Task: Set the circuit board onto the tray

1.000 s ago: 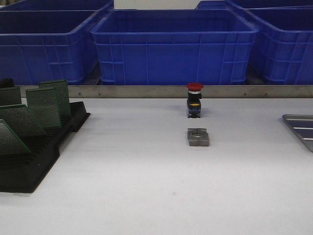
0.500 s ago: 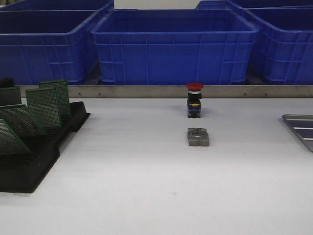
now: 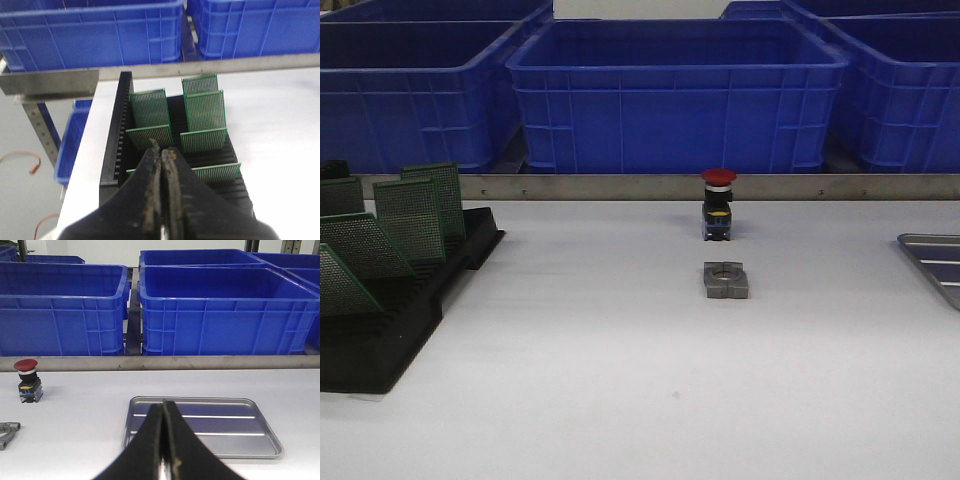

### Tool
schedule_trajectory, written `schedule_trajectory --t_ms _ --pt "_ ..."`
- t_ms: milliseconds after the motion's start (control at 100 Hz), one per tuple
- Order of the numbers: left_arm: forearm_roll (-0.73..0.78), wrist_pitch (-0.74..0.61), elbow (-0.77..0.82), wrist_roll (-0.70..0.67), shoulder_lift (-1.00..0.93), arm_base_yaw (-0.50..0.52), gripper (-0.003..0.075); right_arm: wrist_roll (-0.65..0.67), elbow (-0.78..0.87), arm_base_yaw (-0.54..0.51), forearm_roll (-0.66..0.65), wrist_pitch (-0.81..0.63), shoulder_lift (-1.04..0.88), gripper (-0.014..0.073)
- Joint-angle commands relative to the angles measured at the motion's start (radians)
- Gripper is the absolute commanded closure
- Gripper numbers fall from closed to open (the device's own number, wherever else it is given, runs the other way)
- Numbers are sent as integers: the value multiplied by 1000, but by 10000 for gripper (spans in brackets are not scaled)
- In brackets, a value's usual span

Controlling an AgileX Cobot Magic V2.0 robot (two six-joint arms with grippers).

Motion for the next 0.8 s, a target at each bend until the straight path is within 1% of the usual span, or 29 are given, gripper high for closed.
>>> schedule_trajectory --t_ms 0,40,110,180,230,280,330,410,490,540,640,690,700,750,790 --pt "2 -16 -90 -7 99 4 735 -5 -13 -4 -8 -82 -24 652" --pt "0 14 -120 -7 136 4 720 -5 -13 -4 -8 -82 -24 652" --pt "-5 56 -169 -7 207 4 649 -5 -13 -4 -8 -82 -24 652" --pt "-9 77 -213 -7 275 4 534 -5 -13 -4 -8 -82 -24 652" --pt "-10 79 -242 -7 317 4 432 -5 -13 -4 -8 -82 -24 652" --pt "-10 88 -277 2 360 4 356 -5 -13 -4 -8 -82 -24 652" --pt "-13 113 -324 31 409 4 309 -5 -13 -4 -8 -82 -24 652" --pt "-32 166 -396 120 483 4 297 -5 -13 -4 -8 -82 -24 652" --pt "-71 215 -468 260 556 4 297 -5 -13 -4 -8 -82 -24 652" --pt "-121 233 -516 389 605 4 297 -5 -13 -4 -8 -82 -24 652" --pt "-311 257 -592 682 688 4 298 -5 -13 -4 -8 -82 -24 652" --pt "-389 321 -644 826 738 4 300 -5 -13 -4 -8 -82 -24 652" --pt "-389 332 -644 826 738 4 300 -5 -13 -4 -8 -82 -24 652" --pt "-428 405 -698 944 788 4 300 -5 -13 -4 -8 -82 -24 652" --pt "-436 451 -728 994 817 4 300 -5 -13 -4 -8 -82 -24 652"
